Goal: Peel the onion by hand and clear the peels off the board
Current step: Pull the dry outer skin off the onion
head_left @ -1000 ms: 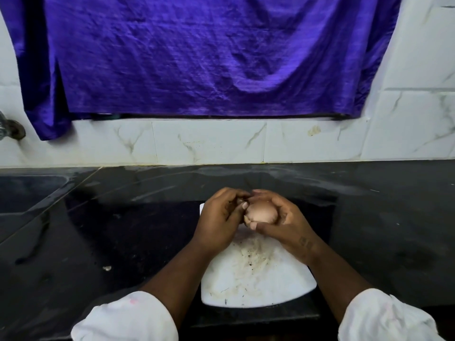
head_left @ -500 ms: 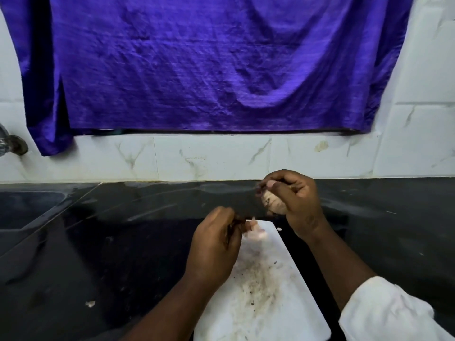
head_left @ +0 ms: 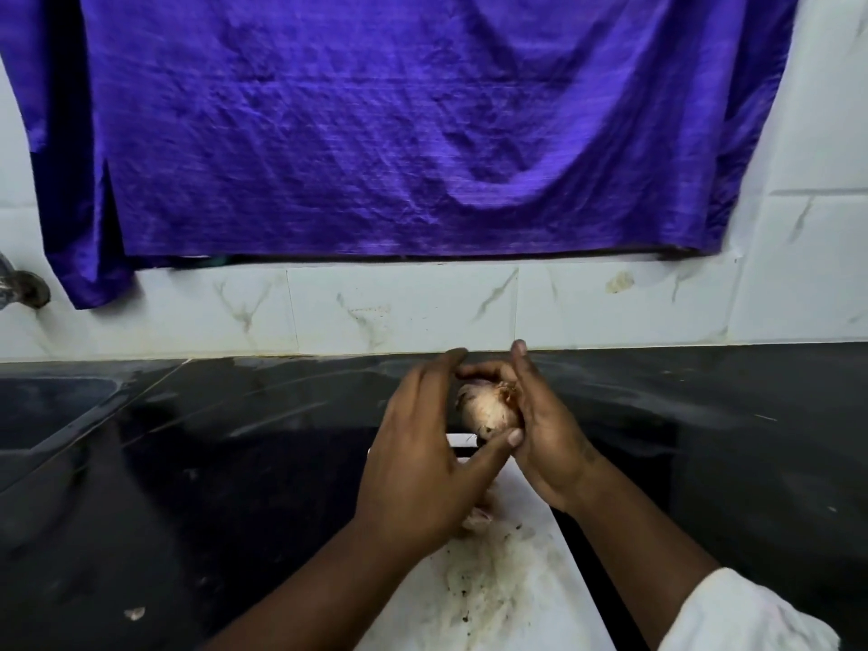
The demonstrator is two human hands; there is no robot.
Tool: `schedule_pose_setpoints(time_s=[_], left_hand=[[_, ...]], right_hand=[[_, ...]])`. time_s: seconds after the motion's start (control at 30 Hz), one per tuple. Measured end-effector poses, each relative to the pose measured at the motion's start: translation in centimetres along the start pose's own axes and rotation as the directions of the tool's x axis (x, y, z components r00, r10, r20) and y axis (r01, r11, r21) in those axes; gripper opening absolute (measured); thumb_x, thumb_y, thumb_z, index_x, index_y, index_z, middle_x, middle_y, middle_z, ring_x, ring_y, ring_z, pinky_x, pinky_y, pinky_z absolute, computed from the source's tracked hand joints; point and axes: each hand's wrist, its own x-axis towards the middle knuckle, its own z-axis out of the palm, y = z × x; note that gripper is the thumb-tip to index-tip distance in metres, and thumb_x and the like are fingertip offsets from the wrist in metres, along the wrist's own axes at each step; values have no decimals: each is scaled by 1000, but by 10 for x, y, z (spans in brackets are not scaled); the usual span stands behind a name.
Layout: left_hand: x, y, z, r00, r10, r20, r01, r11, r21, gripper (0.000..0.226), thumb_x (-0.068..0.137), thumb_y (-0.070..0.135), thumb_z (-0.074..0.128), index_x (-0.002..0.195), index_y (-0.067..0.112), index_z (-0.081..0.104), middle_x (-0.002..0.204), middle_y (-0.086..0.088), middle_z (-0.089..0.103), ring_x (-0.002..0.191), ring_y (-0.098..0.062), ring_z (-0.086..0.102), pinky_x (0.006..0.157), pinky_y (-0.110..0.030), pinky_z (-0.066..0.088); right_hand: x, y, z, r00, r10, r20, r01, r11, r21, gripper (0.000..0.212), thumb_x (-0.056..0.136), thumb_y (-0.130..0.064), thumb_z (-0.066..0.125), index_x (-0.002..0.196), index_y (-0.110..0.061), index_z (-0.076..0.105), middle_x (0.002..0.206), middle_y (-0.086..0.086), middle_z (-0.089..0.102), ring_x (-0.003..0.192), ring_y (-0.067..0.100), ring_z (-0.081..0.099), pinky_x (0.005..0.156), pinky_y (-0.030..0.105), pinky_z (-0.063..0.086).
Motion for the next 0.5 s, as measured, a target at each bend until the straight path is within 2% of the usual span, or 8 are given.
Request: schedule_pose_setpoints(time_s=[0.03,0.13,0.2,0.27,0.3,0.37,0.43,0.5], left_hand=[[8,1,1,1000,25,17,-25,1000,8,72,80,62,73,143,45,44,135,28,49,122,3,52,93,-23,52],[26,-6,3,996,87,30,-87,996,-7,46,85,45,80,127,35,65,121,18,59,113,-6,58,90,-36,55],[27,-16,7,995,100,-2,-99,987,-127,36,90,36,78,125,33,69,120,17,62,112,-8,63,86,-33,58],[24,-27,10,994,85,-69,-101,953,-287,30,94,27,73,123,32,71,121,15,66,112,-10,67,83,-27,60],[25,-32,11,994,48,-102,-81,932,-354,27,95,23,71,120,29,73,119,11,69,110,-13,70,84,-30,61],[29,-41,10,992,-74,-101,12,860,-510,21,95,19,68,114,23,76,111,1,76,105,-20,74,88,-47,63],[32,-45,7,991,-123,-58,60,778,-626,17,95,18,69,110,20,78,108,-6,78,102,-27,76,87,-60,61],[33,-44,4,991,-115,-62,49,770,-636,16,95,19,70,108,19,79,107,-7,78,101,-29,76,85,-63,61]], right_hand=[[0,-1,-2,999,28,24,-29,999,40,76,93,-75,42,122,-11,71,118,24,72,106,33,68,93,46,51],[-2,-3,-5,997,43,65,-52,988,143,75,99,-69,34,131,-11,68,132,23,68,126,38,64,107,49,49],[-1,-2,-7,998,32,59,-42,985,167,69,101,-60,33,134,-10,66,134,19,68,129,36,62,107,47,52],[0,0,-7,997,19,81,-34,982,183,55,103,-46,41,137,-9,63,139,20,65,131,36,61,102,46,56],[2,1,-8,995,10,103,-29,983,183,46,103,-34,49,139,-7,61,142,21,63,131,36,60,100,47,57],[4,1,-9,988,-4,157,-26,982,188,46,98,-14,57,142,-6,59,143,21,61,130,37,61,98,48,58],[4,2,-10,983,-16,183,-17,985,173,51,94,-9,63,144,-8,57,143,19,62,125,37,64,101,49,56],[3,5,-12,983,-38,178,16,992,125,54,92,-7,68,144,-9,57,143,18,62,124,36,65,102,49,56]])
